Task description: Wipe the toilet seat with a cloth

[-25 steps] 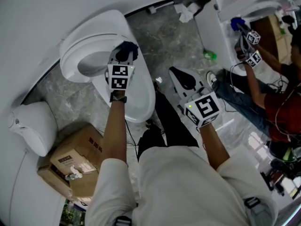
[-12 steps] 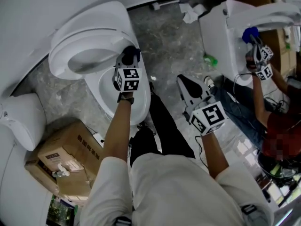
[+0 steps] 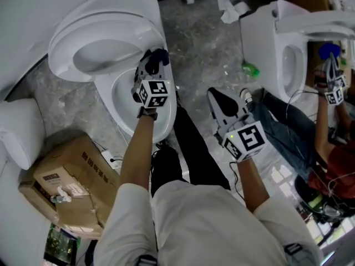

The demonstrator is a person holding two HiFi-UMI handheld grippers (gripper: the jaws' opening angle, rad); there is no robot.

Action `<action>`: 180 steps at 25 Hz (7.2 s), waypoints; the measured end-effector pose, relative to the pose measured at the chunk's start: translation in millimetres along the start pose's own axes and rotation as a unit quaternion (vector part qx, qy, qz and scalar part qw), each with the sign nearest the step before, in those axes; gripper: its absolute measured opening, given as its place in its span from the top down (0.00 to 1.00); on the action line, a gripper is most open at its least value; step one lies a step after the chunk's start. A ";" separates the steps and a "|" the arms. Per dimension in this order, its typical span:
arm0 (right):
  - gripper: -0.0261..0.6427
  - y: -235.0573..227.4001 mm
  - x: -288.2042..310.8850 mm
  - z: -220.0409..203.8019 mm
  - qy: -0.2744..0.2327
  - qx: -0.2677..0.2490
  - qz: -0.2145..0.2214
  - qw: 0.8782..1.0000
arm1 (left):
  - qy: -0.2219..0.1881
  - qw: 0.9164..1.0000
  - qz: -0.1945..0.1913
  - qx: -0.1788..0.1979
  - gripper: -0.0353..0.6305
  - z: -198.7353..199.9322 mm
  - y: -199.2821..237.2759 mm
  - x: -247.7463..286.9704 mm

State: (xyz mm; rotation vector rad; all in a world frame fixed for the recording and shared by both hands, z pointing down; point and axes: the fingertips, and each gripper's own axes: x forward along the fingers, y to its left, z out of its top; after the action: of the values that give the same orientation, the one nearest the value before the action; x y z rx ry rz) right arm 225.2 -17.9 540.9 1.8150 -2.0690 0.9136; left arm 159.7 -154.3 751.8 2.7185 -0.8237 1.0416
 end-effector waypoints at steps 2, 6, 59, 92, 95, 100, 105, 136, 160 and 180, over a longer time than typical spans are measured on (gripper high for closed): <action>0.92 2.7 0.9 -7.0 0.005 -0.010 0.002 1.000 | 0.002 1.000 0.013 -0.008 0.89 -13.0 4.0 1.5; 0.92 4.8 0.4 -22.3 0.017 -0.025 0.003 1.000 | 0.016 0.997 0.048 -0.062 0.89 -46.4 20.6 7.6; 0.92 117.4 70.1 67.5 0.025 -0.162 0.084 0.983 | -0.005 0.929 0.269 -0.255 0.89 -73.7 258.7 -165.8; 0.92 129.1 88.6 197.0 -0.031 -0.215 0.117 0.969 | -0.128 0.905 0.261 -0.312 0.89 102.7 266.3 -212.4; 0.92 126.0 95.2 203.8 -0.033 -0.217 0.121 0.968 | -0.150 0.909 0.248 -0.301 0.89 125.2 259.1 -213.5; 0.92 119.9 109.4 209.9 -0.030 -0.188 0.132 0.973 | -0.166 0.910 0.229 -0.304 0.89 157.0 247.7 -211.1; 0.92 117.1 109.7 212.8 -0.029 -0.188 0.134 0.973 | -0.173 0.919 0.208 -0.288 0.89 175.9 232.8 -209.5; 0.77 149.8 200.3 199.9 0.126 -0.441 0.212 0.863 | -0.251 0.891 0.244 -0.288 0.89 203.9 198.6 -389.3; 0.71 163.8 191.3 164.8 0.175 -0.527 0.151 0.818 | -0.253 0.900 0.208 -0.287 0.89 166.1 172.0 -456.3; 0.73 212.1 57.8 17.0 0.220 -0.506 0.115 0.826 | -0.267 0.921 0.150 -0.242 0.89 84.4 122.7 -550.7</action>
State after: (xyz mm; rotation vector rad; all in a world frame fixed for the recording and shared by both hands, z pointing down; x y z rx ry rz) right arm 14.7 -67.5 497.9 0.7201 -1.8776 0.1199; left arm -194.8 -36.1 320.8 2.4848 -1.3924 0.0566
